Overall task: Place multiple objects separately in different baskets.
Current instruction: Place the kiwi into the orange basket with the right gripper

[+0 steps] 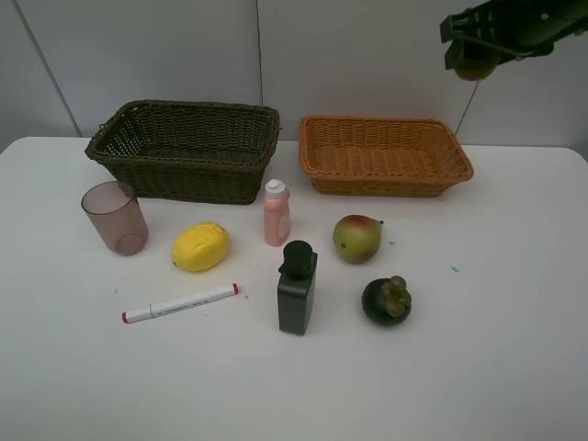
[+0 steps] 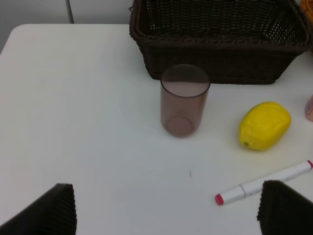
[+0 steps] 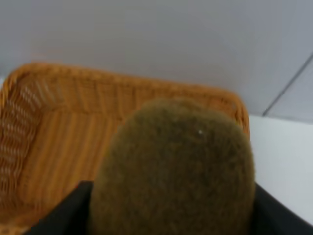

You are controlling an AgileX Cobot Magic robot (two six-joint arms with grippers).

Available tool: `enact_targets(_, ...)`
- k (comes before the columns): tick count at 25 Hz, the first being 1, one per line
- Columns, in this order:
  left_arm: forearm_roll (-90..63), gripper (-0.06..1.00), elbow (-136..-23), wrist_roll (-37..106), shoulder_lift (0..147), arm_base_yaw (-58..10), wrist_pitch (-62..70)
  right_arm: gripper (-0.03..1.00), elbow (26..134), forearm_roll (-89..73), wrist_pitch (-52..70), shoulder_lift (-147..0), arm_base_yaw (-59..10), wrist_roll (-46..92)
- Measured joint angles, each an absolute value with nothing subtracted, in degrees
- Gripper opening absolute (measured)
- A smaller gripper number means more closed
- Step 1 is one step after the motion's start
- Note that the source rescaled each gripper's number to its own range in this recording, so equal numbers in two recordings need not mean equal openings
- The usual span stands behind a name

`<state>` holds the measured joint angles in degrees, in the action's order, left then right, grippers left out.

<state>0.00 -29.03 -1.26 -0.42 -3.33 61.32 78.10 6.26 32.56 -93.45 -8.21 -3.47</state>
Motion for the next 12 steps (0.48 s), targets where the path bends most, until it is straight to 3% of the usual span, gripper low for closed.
enact_targets(12,0.00,0.96,-29.03,-1.26,-0.42,-3.33,61.32,0.35,88.21,6.06,29.81,-114.19,-8.21,-3.69)
